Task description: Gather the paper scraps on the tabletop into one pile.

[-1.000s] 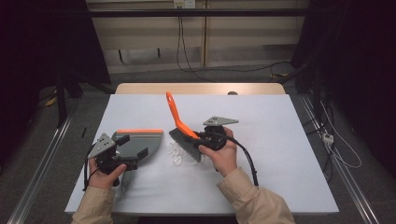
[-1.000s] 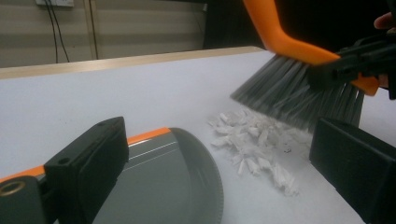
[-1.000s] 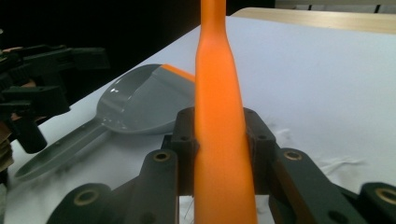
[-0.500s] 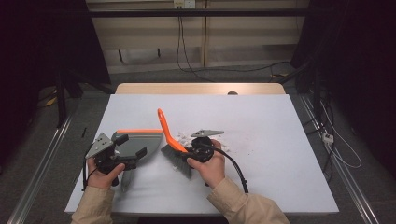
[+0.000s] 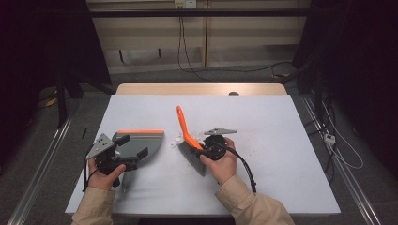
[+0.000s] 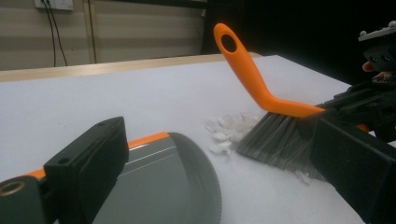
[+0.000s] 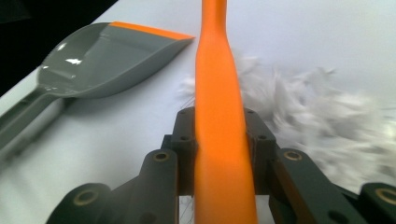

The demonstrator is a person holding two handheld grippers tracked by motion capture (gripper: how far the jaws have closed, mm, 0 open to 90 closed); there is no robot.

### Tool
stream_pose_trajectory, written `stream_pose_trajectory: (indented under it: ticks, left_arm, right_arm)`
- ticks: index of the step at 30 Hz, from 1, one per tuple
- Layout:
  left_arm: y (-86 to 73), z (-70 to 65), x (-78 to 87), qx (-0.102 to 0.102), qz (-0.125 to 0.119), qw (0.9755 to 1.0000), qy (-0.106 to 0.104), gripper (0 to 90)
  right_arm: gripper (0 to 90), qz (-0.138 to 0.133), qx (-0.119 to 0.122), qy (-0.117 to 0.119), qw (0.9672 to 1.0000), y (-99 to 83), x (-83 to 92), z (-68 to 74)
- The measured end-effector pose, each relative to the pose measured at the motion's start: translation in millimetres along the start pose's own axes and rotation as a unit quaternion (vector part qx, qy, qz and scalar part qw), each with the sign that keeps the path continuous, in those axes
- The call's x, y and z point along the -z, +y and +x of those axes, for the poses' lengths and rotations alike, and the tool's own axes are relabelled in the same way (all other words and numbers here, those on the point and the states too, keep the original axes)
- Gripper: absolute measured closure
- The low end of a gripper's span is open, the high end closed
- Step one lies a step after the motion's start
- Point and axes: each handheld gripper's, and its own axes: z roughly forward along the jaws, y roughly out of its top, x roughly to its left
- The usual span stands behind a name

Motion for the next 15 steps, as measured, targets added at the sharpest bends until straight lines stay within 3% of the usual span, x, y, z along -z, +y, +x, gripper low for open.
stream_pose_trajectory:
  ticks: [3,8,10,13,15]
  left_arm:
    - [0.5,-0.3,-0.1,-0.002,0.000,1.0000,-0.001,4.5]
    - [1.7,-1.6,-1.0,-0.003,0.000,1.0000,-0.002,4.6]
    - [1.9,-1.5,-0.8,-0.006,0.000,1.0000,-0.002,4.6]
    - [2.0,-1.5,-0.6,-0.005,-0.001,1.0000,-0.001,4.6]
    - [2.2,-1.6,-0.2,-0.005,-0.002,1.0000,-0.001,4.5]
  right_arm:
    - [71.6,-0.012,0.002,-0.006,0.9999,0.7,8.2,-4.5]
    - [71.5,-0.049,0.005,-0.002,0.9988,10.8,19.3,4.6]
    - [71.5,-0.061,0.011,-0.009,0.9980,15.3,15.6,11.3]
    - [71.5,-0.069,-0.010,0.003,0.9975,20.2,0.0,18.9]
    - [71.5,-0.066,-0.009,-0.002,0.9978,22.6,-13.5,25.9]
